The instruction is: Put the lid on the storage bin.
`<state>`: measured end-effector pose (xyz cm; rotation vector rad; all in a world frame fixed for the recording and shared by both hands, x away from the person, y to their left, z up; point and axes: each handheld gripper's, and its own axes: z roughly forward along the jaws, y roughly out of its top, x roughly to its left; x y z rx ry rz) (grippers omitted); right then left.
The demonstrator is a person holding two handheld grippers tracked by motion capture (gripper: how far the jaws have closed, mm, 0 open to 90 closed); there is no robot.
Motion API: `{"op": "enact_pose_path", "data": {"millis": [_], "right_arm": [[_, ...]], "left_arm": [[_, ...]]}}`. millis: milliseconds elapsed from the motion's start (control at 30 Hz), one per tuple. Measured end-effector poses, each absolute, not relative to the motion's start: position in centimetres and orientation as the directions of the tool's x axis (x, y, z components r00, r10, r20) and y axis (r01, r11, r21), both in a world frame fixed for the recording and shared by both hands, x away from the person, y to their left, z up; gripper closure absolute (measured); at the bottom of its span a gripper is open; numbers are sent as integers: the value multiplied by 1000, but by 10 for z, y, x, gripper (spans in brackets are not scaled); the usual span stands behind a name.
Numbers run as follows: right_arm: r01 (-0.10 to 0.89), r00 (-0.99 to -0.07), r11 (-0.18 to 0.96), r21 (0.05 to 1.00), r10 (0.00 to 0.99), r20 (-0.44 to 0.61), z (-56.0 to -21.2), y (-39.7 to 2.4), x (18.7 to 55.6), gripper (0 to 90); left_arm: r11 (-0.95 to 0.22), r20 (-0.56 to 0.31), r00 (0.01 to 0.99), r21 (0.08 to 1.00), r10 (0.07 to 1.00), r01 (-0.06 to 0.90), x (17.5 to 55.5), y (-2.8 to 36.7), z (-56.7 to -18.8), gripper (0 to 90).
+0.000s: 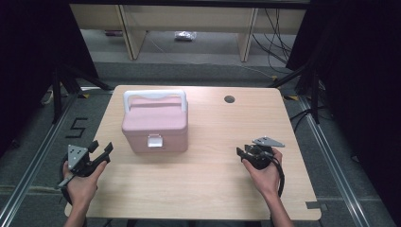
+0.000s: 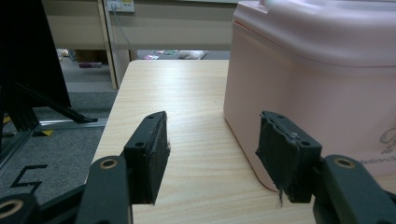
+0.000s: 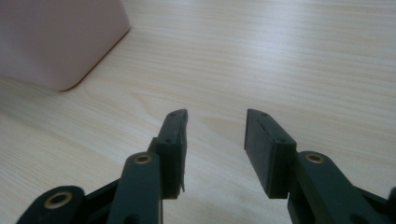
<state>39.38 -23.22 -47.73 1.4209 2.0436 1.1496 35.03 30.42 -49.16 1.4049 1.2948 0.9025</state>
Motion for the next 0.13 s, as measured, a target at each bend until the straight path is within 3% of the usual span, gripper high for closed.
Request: {"op": "enact_pose_path", "data": {"millis": [133], "right_arm": [[602,-387,116,790,908,162,-478,-228,393,582]], "left_arm": [[67,-105,148,967,983,246,349,306,-488,416]]}}
